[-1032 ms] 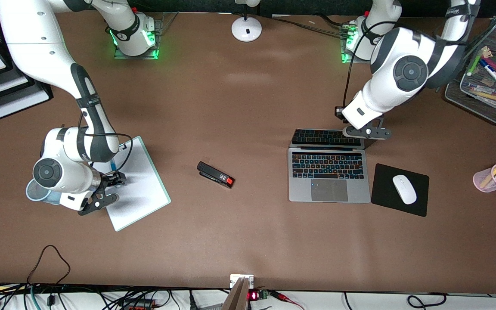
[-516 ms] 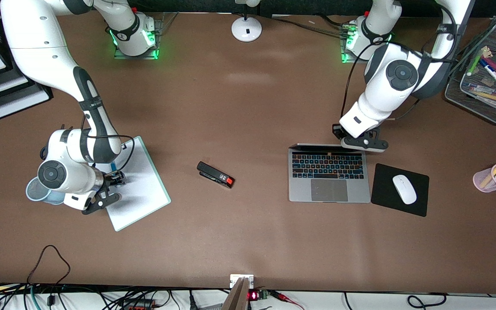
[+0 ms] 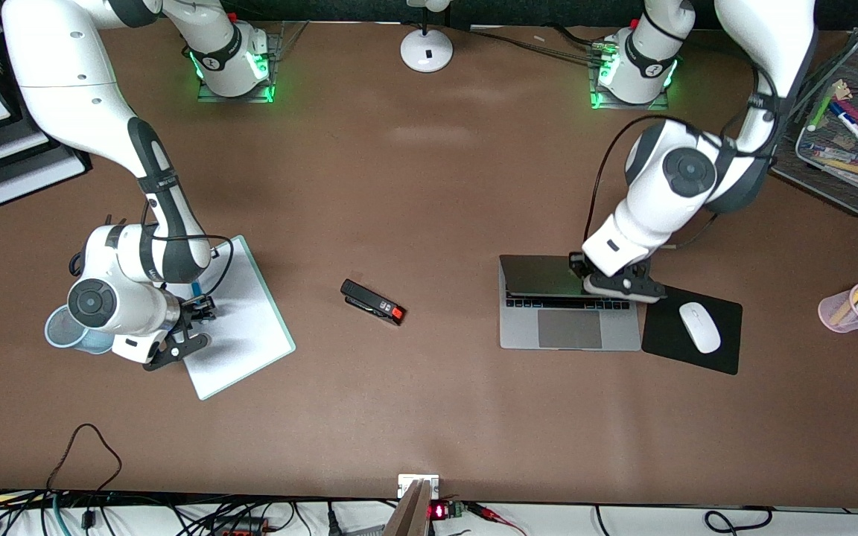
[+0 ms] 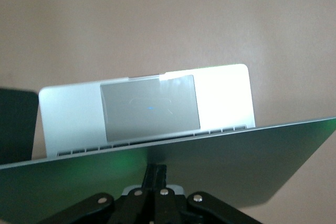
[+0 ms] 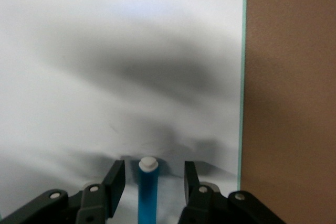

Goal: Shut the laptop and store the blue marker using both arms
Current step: 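Push the laptop lid down with the left gripper while the right gripper holds the marker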

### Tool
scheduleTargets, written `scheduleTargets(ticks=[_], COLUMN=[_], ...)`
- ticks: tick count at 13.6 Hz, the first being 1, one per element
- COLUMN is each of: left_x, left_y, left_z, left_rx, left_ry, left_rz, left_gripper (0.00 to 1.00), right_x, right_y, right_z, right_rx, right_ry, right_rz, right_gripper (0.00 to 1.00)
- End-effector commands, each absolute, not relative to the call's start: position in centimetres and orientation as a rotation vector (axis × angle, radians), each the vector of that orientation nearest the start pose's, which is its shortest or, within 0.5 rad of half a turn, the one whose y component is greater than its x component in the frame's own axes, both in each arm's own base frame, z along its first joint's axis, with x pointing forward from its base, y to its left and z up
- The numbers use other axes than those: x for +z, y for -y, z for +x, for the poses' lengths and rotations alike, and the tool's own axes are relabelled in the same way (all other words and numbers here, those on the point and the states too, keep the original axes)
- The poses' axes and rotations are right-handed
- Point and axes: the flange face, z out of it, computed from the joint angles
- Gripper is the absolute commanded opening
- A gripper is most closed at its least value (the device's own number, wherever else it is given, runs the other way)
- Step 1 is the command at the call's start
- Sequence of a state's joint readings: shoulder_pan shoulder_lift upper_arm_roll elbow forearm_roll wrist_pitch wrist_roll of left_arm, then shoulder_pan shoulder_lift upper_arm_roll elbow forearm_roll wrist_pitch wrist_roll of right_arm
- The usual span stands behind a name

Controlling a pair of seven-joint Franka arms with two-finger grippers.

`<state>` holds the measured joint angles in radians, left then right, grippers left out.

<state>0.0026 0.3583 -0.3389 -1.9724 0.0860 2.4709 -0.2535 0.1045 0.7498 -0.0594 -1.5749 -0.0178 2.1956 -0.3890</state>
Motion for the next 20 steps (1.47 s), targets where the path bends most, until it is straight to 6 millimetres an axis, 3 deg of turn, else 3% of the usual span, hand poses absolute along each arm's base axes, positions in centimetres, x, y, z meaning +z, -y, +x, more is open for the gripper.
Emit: scheduleTargets(ticks=[1, 6, 14, 20], left_x=[30.2, 26.8, 21.0, 19.3], left_y=[19.9, 19.7, 17.8, 17.8], left_z=[62.3, 64.8, 67.1, 67.2], left_rx=[-0.253, -0.277, -0.291, -0.313], left_ry=[-0.237, -0.265, -0.228, -0.215], left_rz=[-3.219, -3.207, -3.203, -3.216], left_gripper=[0.00, 0.00, 0.00, 0.00], right_x=[19.1, 19.0, 18.9, 18.6], right_y=[-3.5, -3.8, -3.9, -3.9], right_z=[68.5, 68.4, 68.4, 68.3], right_rx=[0.204, 0.209, 0.211, 0.218], right_ry=[0.708, 0.715, 0.718, 0.716], right_rz=[-3.077, -3.075, -3.074, -3.072], right_gripper=[0.50, 0.38, 0.31, 0.26])
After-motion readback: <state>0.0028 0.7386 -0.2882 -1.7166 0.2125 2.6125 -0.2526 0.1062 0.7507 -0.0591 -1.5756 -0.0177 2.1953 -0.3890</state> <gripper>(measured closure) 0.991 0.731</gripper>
